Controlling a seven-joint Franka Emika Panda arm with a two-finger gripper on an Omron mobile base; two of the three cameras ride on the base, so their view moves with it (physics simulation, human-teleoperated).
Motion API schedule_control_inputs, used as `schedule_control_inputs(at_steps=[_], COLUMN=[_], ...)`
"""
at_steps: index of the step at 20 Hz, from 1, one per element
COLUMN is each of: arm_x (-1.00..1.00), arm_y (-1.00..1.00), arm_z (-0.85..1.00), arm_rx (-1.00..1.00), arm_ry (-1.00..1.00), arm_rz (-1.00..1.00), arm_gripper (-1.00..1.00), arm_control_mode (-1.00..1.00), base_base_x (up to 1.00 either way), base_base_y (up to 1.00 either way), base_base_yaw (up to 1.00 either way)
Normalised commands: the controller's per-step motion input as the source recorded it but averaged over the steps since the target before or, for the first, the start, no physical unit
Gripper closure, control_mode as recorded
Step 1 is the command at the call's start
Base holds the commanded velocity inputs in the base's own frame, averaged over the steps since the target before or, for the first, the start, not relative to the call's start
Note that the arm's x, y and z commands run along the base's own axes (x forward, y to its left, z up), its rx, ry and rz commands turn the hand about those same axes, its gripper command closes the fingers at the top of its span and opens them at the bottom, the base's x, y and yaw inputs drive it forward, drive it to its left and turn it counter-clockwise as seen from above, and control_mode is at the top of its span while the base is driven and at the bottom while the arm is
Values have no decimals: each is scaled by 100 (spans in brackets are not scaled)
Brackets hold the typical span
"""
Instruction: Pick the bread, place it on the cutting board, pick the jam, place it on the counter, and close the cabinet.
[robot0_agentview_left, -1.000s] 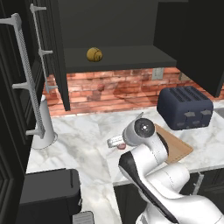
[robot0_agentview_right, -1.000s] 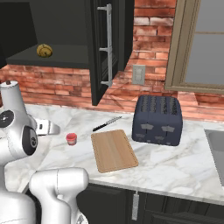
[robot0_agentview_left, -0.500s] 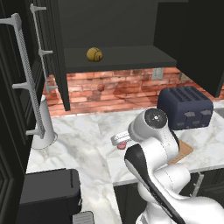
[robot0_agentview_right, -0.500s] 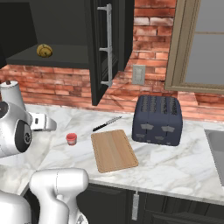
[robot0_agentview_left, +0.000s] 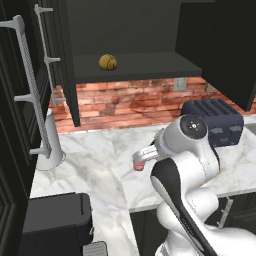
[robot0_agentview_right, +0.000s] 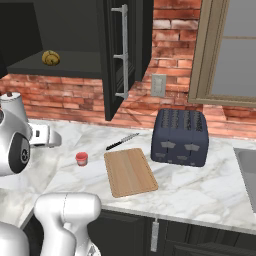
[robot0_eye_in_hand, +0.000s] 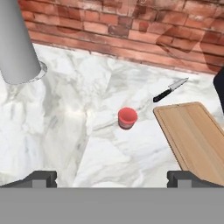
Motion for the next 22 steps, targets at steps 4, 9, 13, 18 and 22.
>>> schedule_control_inputs(at_steps=[4,9,13,18,22], arm_x=[-28,-33,-33,-25,-22], arm_y=[-4,-2,-4,-2,0], arm_z=[35,37,42,40,38], arm_rx=[1,2,4,2,2], arm_ry=[-1,-4,-5,-10,-11], arm_rz=[0,0,0,0,0], arm_gripper=[-100,-100,-100,-100,-100], arm_control_mode=[-100,-100,-100,-100,-100], base_base_x=[0,0,0,0,0], base_base_y=[0,0,0,0,0], base_base_yaw=[0,0,0,0,0])
